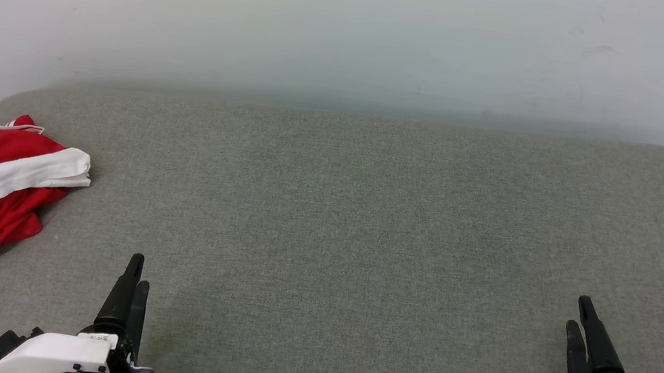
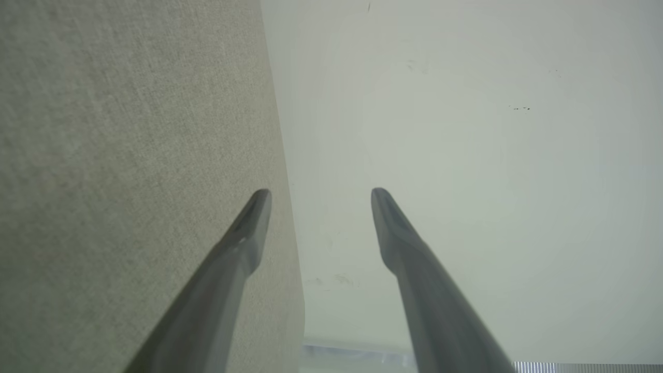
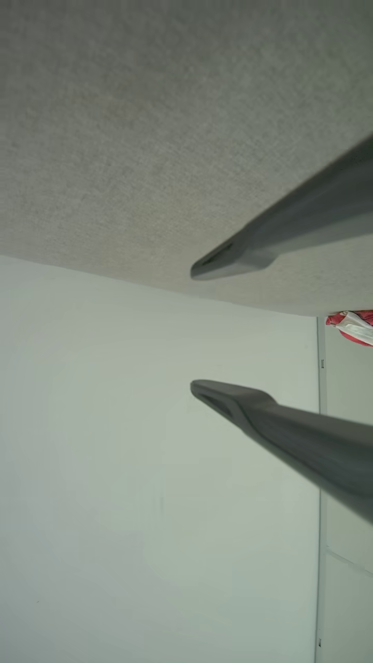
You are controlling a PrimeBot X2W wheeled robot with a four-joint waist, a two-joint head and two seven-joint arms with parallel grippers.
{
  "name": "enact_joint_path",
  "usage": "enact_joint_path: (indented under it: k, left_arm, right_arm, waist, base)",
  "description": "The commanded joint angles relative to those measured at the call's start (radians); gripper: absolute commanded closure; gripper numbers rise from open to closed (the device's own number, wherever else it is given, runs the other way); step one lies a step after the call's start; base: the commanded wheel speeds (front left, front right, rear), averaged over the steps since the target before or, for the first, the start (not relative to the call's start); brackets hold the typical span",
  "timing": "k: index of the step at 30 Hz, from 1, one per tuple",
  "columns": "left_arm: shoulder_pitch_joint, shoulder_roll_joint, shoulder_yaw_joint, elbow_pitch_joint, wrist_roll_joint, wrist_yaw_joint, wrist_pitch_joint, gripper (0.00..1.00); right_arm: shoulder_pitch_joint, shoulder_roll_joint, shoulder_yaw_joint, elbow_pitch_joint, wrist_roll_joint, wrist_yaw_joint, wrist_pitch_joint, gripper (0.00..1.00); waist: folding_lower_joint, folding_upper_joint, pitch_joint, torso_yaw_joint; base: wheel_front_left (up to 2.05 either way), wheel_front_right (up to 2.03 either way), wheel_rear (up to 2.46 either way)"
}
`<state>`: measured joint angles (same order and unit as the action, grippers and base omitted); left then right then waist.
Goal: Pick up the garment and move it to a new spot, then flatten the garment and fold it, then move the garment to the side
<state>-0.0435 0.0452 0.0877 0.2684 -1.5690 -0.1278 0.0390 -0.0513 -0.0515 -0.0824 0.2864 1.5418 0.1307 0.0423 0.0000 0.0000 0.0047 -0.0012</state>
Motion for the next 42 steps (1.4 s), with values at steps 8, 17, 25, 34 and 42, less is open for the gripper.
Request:
enact_joint_path:
  k: [8,17,25,34,42]
  left_arm:
    - [0.007,0.003,0.027,-0.035,0.099,-0.001,-0.042,0.00]
    - [0.013,0.004,0.099,-0.072,0.219,-0.002,-0.077,0.00]
    - [0.019,0.004,0.107,-0.135,0.358,-0.002,-0.106,0.00]
    - [0.040,0.005,0.090,-0.226,0.580,-0.002,-0.135,0.00]
    - [0.054,0.005,0.044,-0.296,0.770,0.000,-0.160,0.00]
  right_arm:
    - [-0.025,0.000,-0.004,-0.014,-0.147,0.000,-0.043,0.00]
    - [-0.029,0.000,-0.010,-0.051,-0.354,0.000,-0.079,0.00]
    - [-0.028,0.000,-0.001,-0.120,-0.578,0.000,-0.107,0.00]
    - [-0.024,0.001,0.011,-0.181,-0.795,0.000,-0.136,0.00]
    - [-0.022,0.001,0.045,-0.225,-0.995,0.000,-0.161,0.00]
  waist:
    - [0.0000,0.0000,-0.001,0.000]
    - [0.0000,0.0000,0.000,0.000]
    - [0.0000,0.0000,0.000,-0.001]
    - [0.0000,0.0000,0.002,-0.002]
    - [0.0000,0.0000,0.005,-0.003]
  base:
    - [0.00,0.00,0.00]
    - [0.00,0.00,0.00]
    - [0.00,0.00,0.00]
    - [0.00,0.00,0.00]
    - [0.00,0.00,0.00]
